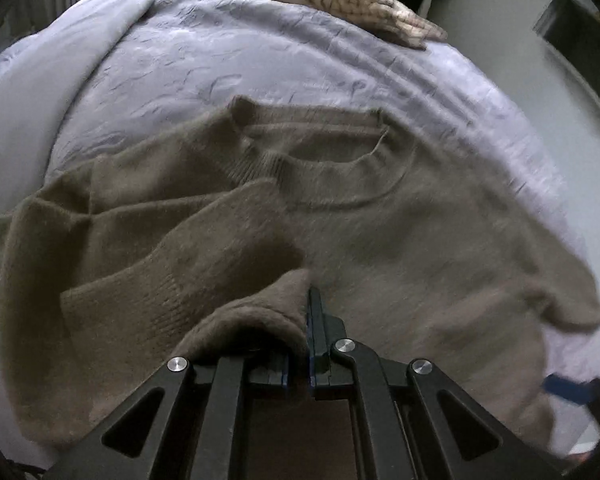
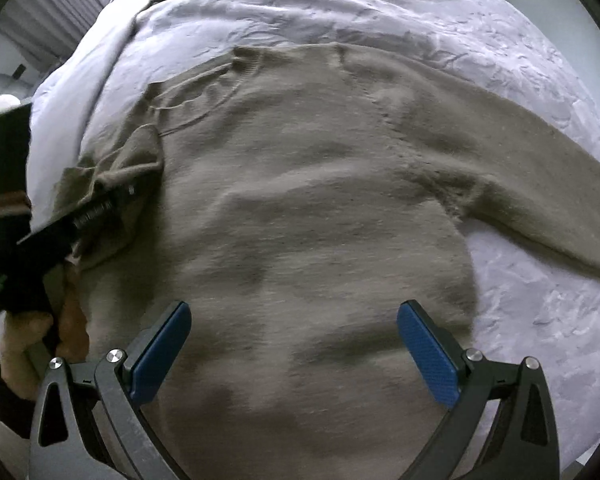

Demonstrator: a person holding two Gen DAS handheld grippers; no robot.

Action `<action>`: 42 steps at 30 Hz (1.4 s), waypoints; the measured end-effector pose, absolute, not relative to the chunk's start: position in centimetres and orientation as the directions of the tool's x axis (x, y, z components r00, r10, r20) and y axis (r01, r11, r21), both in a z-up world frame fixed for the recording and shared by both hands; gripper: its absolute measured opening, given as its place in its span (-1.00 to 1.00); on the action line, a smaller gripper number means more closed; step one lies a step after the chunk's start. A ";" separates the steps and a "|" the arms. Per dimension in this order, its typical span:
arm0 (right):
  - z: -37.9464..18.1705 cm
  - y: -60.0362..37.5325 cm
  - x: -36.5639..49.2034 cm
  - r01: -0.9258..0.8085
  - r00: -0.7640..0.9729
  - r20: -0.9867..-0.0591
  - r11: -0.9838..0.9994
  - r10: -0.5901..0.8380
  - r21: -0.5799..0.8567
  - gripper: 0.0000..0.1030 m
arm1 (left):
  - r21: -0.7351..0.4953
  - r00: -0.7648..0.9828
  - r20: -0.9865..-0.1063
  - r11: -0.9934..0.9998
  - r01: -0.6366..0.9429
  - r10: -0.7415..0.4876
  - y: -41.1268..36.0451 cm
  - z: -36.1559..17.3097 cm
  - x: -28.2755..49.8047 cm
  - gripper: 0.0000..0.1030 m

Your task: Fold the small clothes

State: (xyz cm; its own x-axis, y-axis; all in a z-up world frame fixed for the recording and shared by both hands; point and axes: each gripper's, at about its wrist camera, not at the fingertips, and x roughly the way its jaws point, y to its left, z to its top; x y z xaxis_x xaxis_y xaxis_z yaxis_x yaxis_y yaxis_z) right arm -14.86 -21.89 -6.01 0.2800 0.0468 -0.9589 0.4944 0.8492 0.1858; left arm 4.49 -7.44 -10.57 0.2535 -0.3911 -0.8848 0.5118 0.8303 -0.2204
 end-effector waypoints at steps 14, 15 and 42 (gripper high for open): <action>-3.2 -12.1 -6.0 0.018 0.409 -0.908 0.996 -0.086 -0.086 0.99 | 0.049 0.569 -0.812 0.956 0.288 -0.130 6.8 -2.3 3.5 0.87; -3.6 -10.1 -5.1 -0.059 0.428 -0.895 0.984 -0.129 -0.170 0.99 | 0.074 0.552 -0.830 0.966 0.246 -0.076 8.2 -3.2 4.5 0.87; -12.4 -26.6 -10.1 0.565 0.701 -0.611 0.236 0.369 0.791 -0.72 | 0.112 0.402 -0.915 0.979 0.170 0.035 9.8 -10.5 11.3 0.88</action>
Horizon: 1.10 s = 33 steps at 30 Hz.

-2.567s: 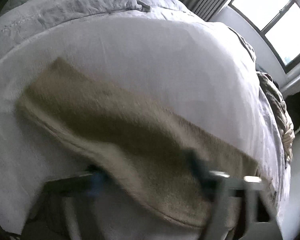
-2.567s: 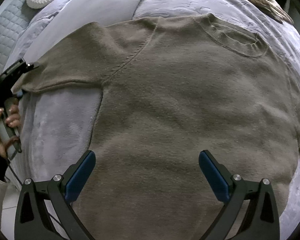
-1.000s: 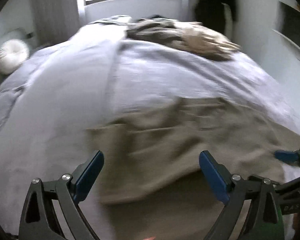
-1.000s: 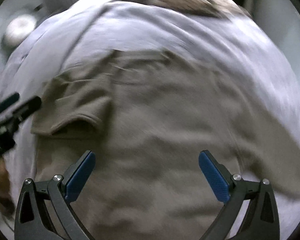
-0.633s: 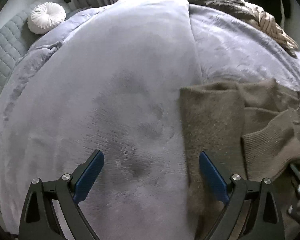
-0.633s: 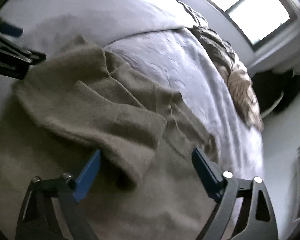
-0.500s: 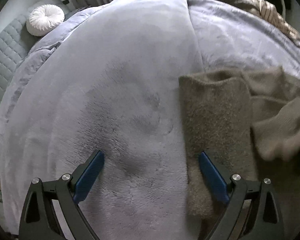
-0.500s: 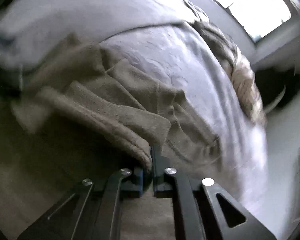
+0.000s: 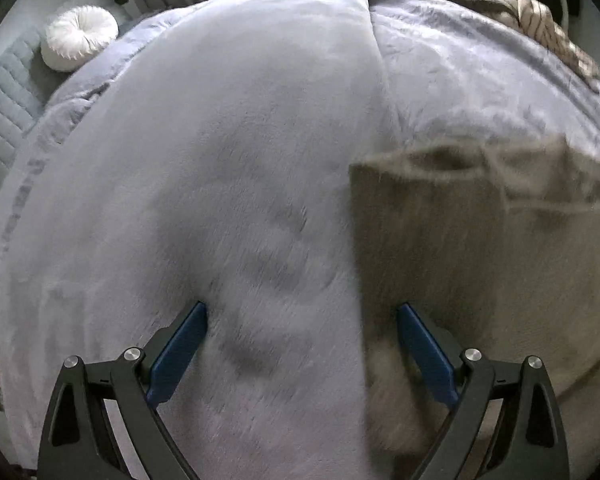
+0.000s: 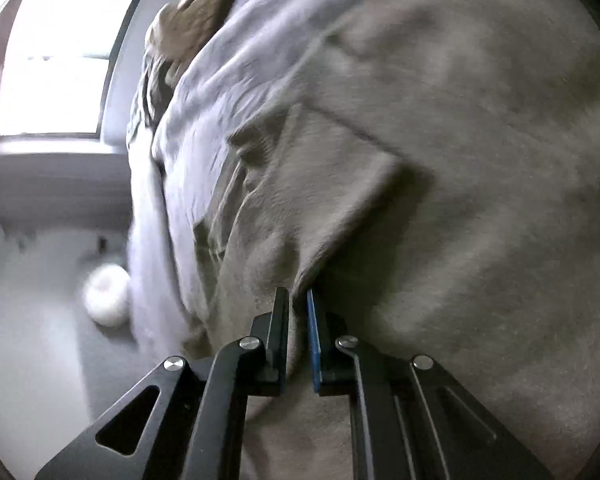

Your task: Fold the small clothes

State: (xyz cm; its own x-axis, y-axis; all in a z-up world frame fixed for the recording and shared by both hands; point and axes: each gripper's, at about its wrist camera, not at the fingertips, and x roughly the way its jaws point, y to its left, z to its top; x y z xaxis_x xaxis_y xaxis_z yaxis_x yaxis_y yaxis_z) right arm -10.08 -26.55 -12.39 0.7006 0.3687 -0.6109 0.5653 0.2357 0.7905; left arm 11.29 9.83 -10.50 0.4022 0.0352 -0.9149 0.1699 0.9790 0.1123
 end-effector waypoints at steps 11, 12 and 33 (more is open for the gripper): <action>-12.7 -17.0 -5.8 0.494 0.570 -0.591 0.336 0.571 0.802 0.19 | -0.146 0.284 -0.936 0.962 0.232 -0.210 8.6 -10.1 15.7 -0.84; -12.7 -17.0 -5.5 0.509 0.577 -0.606 0.339 0.548 0.791 0.02 | -0.148 0.284 -0.935 0.961 0.232 -0.213 8.5 -9.8 15.6 -0.84; -10.4 -29.1 -8.8 0.637 0.600 -0.742 0.382 0.300 0.670 -0.86 | -0.081 0.280 -0.943 0.942 0.327 -0.178 8.1 -10.0 15.7 -0.83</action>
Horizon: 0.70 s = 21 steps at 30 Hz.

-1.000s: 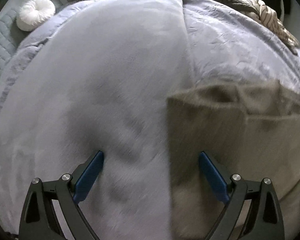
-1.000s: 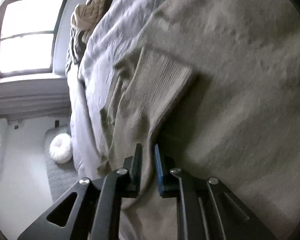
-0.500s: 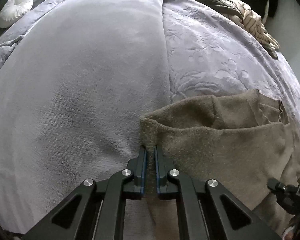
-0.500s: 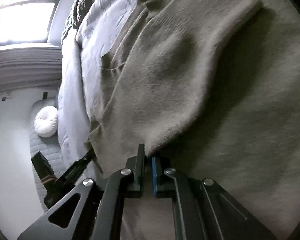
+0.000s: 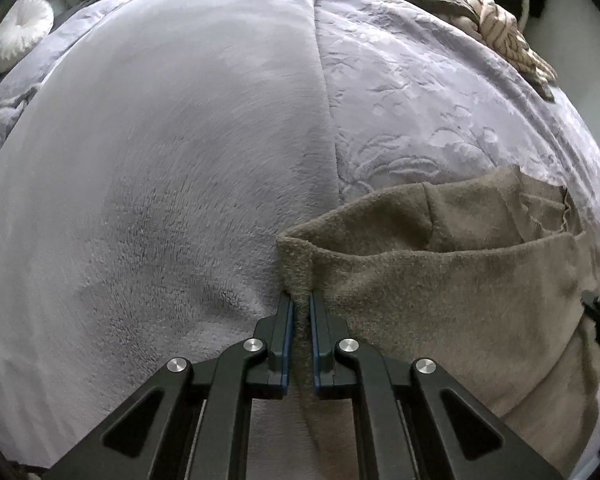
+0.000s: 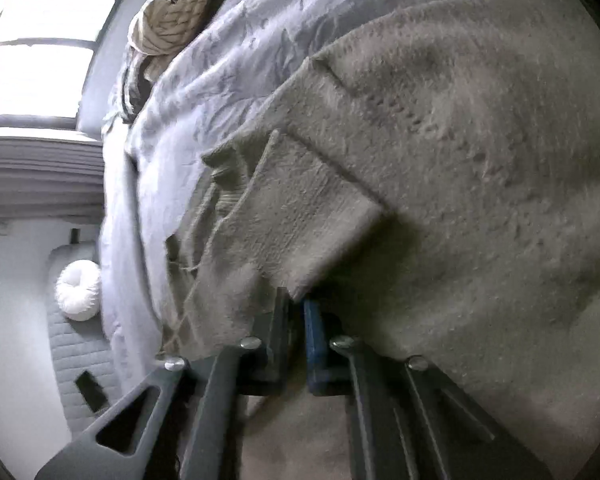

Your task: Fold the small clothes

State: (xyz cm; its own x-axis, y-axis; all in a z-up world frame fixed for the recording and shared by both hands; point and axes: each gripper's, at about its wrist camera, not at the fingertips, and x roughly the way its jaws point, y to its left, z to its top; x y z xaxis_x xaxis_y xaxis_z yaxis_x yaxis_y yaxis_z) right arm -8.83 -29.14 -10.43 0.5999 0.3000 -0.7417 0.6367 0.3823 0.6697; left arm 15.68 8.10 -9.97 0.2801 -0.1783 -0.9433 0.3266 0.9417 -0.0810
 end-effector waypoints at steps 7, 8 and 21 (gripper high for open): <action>-11.3 -28.9 -11.5 0.670 0.562 -0.776 0.393 0.286 0.630 -0.86 | -0.115 0.282 -0.936 0.940 0.322 -0.211 8.3 -10.9 16.2 -0.82; -11.2 -28.9 -11.5 0.672 0.555 -0.781 0.398 0.287 0.624 -0.85 | -0.127 0.286 -0.933 0.943 0.309 -0.219 8.6 -10.6 16.1 -0.82; -11.3 -9.7 -4.1 0.387 0.477 -0.515 0.356 0.712 0.850 0.12 | -0.035 0.394 -0.913 0.984 0.173 -0.101 13.2 -6.3 12.1 -0.81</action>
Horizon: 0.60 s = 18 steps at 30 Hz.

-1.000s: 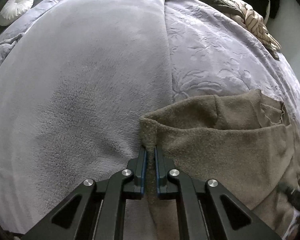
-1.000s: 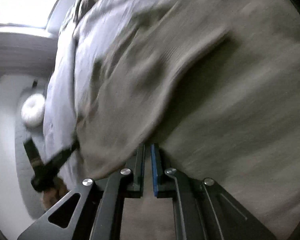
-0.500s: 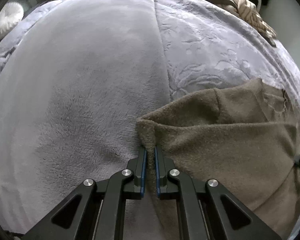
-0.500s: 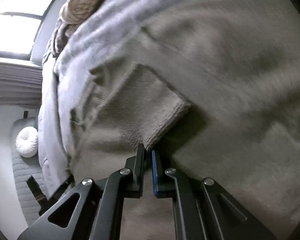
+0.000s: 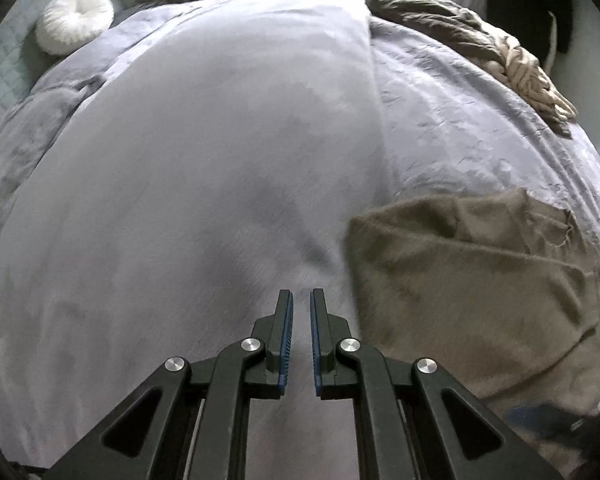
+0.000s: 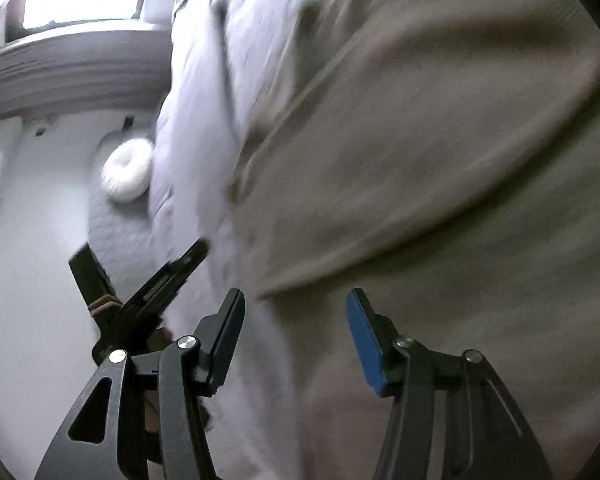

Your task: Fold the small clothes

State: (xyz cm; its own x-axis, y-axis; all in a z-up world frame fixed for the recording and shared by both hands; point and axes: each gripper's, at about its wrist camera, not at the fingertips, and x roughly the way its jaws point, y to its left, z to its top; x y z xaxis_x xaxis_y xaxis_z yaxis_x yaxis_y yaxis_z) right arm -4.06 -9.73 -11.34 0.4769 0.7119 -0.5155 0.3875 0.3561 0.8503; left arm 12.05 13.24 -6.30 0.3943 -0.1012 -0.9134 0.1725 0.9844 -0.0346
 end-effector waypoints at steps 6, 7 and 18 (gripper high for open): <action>-13.9 -5.2 -0.6 0.419 0.510 -0.472 0.272 0.719 0.866 -0.53 | -0.003 0.378 -0.925 0.993 0.117 -0.048 15.6 -7.3 10.0 -0.81; -14.2 -4.9 -0.5 0.425 0.503 -0.470 0.266 0.726 0.865 -0.88 | 0.001 0.375 -0.926 0.994 0.113 -0.042 16.0 -7.3 9.8 -0.81; -15.7 -3.1 -0.5 0.472 0.414 -0.496 0.286 0.763 0.834 -0.81 | 0.044 0.387 -0.922 0.994 0.103 0.001 16.5 -7.0 8.4 -0.81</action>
